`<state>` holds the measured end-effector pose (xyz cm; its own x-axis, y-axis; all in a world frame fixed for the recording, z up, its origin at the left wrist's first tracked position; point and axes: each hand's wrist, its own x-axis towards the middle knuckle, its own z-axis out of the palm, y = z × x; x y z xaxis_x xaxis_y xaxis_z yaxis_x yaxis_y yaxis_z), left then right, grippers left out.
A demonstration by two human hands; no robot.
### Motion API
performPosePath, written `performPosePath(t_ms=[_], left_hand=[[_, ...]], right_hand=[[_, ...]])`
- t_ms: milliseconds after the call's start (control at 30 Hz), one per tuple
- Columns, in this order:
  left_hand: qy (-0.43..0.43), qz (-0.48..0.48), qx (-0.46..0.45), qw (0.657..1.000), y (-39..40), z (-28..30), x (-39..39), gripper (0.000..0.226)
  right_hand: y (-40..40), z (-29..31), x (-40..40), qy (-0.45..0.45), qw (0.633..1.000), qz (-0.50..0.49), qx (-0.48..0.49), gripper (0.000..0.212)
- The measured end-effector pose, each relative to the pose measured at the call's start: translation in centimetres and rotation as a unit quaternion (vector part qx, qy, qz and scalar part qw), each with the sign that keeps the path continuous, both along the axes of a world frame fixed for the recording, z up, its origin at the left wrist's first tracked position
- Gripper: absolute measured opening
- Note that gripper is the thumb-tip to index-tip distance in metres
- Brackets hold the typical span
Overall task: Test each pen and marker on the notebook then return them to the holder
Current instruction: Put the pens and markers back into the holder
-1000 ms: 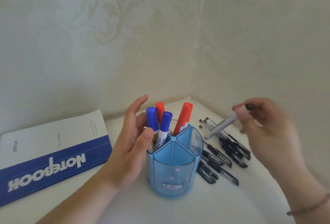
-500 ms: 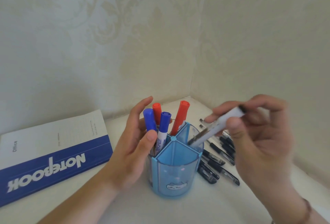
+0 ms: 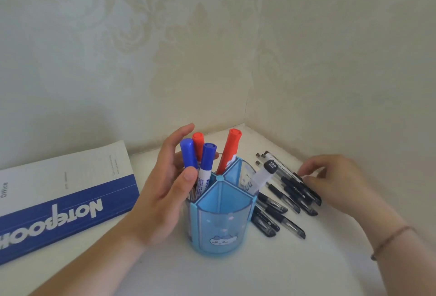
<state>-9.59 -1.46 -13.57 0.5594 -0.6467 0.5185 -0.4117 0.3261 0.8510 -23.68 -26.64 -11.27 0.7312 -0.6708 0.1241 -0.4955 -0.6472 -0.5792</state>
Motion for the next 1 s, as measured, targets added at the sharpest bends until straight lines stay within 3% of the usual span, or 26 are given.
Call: performPosePath(t_ms=[133,433,600,833,900,1000], left_hand=[[-0.003,-0.003,0.002,1.0,0.0,0.1,0.0,0.084],[-0.011,0.004,0.007,1.0,0.0,-0.1,0.0,0.063],[-0.015,0.004,0.008,1.0,0.1,0.3,-0.2,0.081],[-0.043,0.009,0.016,0.999,0.2,0.1,0.0,0.076],[-0.056,0.007,0.026,0.998,0.1,0.1,-0.2,0.068],[-0.066,0.013,0.034,0.997,0.1,0.2,-0.3,0.06]], right_hand=[[-0.1,-0.4,0.2,0.042,0.999,0.002,0.002,0.029],[-1.4,-1.2,-0.1,0.128,0.99,-0.017,-0.062,0.011],[-0.7,-1.3,0.5,0.148,0.986,-0.04,-0.071,0.009],[-0.2,-1.3,0.3,0.181,0.979,-0.031,-0.088,0.008],[-0.5,-1.1,0.3,0.12,0.987,-0.02,-0.103,0.005],[0.1,-0.1,0.4,-0.178,0.981,-0.027,-0.071,0.014]])
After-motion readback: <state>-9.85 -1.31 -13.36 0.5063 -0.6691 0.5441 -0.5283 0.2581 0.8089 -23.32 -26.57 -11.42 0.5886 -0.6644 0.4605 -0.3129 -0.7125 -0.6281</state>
